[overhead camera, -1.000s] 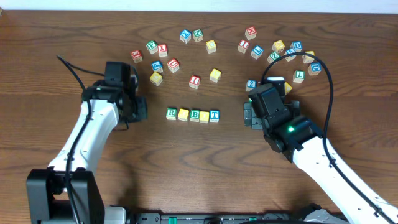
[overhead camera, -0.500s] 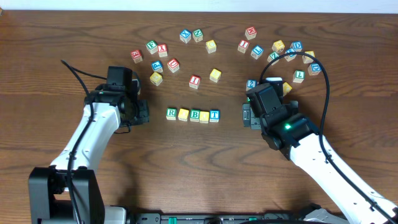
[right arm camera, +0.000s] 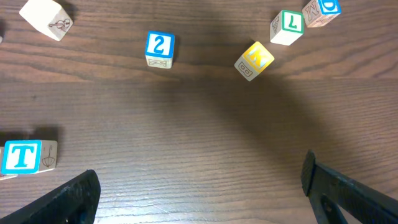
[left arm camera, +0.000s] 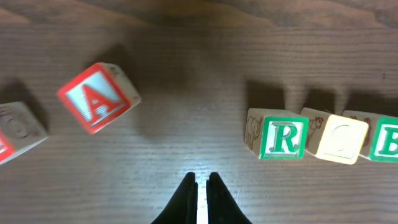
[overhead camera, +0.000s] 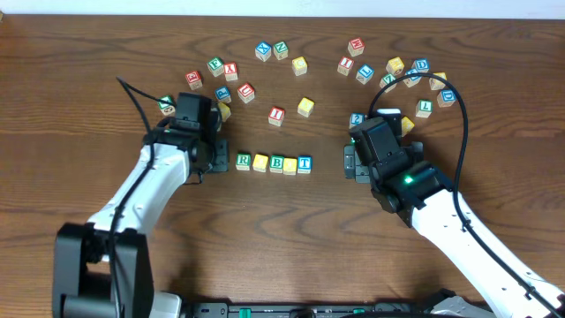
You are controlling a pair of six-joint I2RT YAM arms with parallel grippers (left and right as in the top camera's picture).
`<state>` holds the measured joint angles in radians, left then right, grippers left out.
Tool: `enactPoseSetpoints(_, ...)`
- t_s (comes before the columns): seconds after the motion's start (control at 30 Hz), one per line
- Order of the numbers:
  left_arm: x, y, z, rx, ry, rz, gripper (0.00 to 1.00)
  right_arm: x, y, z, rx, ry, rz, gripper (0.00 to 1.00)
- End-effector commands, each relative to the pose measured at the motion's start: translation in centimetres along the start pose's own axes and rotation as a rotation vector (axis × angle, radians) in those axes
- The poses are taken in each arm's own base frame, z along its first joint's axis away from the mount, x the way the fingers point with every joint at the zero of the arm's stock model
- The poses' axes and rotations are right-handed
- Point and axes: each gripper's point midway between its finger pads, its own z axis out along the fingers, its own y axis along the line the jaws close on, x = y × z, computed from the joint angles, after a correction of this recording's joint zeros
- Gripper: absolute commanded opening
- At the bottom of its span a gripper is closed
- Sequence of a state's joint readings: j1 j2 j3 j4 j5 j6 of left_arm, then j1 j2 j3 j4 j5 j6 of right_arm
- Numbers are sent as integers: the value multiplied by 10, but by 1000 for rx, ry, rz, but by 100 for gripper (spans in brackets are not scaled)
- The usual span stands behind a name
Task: Spell out ROBOT
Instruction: 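Move the left gripper toward the green R block at row's left end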
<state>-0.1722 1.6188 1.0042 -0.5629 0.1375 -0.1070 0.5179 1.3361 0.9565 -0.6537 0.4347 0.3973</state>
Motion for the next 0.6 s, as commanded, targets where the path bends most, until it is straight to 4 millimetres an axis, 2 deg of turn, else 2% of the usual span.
enactPoseSetpoints(0.0,7,0,16,2,45,10,8,-7,-3,0,12,-11,6,99)
enactPoseSetpoints(0.17,14,2,36,-5,89,6,8,-6,-2,0,9,-10,6,99)
enactPoseSetpoints(0.57,2,0,39,8,43,10,8,-4,-2,0,5,0,3,99)
